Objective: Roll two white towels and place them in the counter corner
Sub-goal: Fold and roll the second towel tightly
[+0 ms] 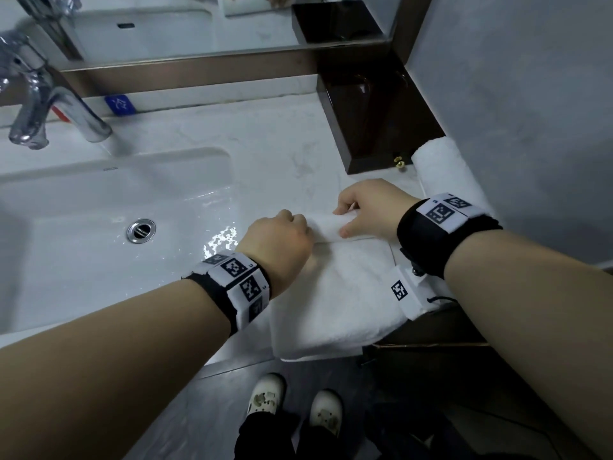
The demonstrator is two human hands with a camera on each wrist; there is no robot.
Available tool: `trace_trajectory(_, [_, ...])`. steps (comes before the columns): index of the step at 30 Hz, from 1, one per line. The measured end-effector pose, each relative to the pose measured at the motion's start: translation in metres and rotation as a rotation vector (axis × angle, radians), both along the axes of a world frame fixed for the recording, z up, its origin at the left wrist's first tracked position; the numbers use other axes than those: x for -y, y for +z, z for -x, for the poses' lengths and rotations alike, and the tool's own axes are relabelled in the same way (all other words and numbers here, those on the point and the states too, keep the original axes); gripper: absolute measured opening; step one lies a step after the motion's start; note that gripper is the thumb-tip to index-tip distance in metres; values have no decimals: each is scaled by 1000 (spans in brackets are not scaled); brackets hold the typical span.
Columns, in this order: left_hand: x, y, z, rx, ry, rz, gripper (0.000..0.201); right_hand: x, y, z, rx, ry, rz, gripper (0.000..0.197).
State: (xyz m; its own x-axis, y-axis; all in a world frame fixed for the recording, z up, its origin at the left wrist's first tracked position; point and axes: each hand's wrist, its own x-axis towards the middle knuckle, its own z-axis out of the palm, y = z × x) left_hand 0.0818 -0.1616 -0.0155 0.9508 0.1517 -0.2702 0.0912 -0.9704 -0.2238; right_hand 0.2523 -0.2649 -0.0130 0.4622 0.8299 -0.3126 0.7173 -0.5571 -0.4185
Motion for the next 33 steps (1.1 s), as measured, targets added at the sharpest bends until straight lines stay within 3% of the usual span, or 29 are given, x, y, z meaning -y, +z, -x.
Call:
trace_trajectory(5, [-24,5,-3,97,132,194,16,7,-8,8,-40,-21,-53,23])
trace_trajectory(8, [-45,6,-10,147,313,531,8,9,-10,14,-25,-13,-87,23])
trace_trajectory(9, [-48,6,-11,170,368,614,10,11,-11,16,-15,-11,-98,22])
trace_trajectory(11, [-51,2,-12,125,467,712,45,17,-14,21,2,-1,-119,20])
trace_trajectory(13, [-51,-1,-14,31,481,700,57,25,-20,26,15,11,-168,17])
trace_trajectory(16, [-48,-4,-16,-21,406,627,42,37,-28,31,29,-3,-272,17])
trace_trajectory(19, [-46,-5,-14,41,389,602,33,43,-31,33,14,-28,-267,22])
trace_trajectory(27, [-29,-12,-5,178,311,431,24,44,-15,25,-410,-313,-330,11])
trace_trajectory(33, [-18,-19,6,292,207,307,24,30,2,11,-212,-179,-27,56])
